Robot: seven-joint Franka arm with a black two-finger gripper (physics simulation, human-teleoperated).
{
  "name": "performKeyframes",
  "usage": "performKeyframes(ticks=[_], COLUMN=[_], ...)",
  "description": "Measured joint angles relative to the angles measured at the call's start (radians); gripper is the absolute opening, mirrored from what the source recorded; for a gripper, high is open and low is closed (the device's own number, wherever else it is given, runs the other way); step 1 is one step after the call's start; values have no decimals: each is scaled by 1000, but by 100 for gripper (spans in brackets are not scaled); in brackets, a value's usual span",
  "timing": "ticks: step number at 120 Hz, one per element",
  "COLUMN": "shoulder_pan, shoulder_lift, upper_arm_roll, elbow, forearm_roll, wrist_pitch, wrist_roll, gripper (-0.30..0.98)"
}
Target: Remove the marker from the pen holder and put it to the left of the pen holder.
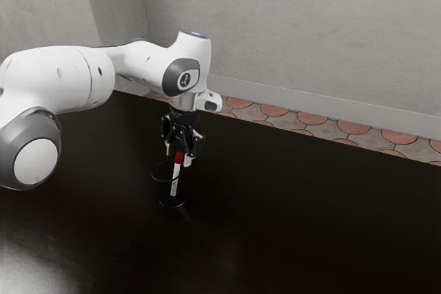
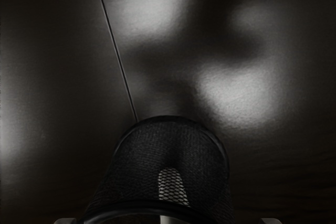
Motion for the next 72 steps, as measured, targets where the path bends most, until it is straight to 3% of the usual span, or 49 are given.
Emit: performKeyframes(ticks=[42, 72], shoulder_pan=[4, 4], shoulder_lift=[-1, -1], upper_arm_roll=[-1, -1], elbow=[2, 3], forearm_roll=[-1, 4], wrist_pitch=[0, 2], wrist_roll=[15, 20], gripper=[7, -5])
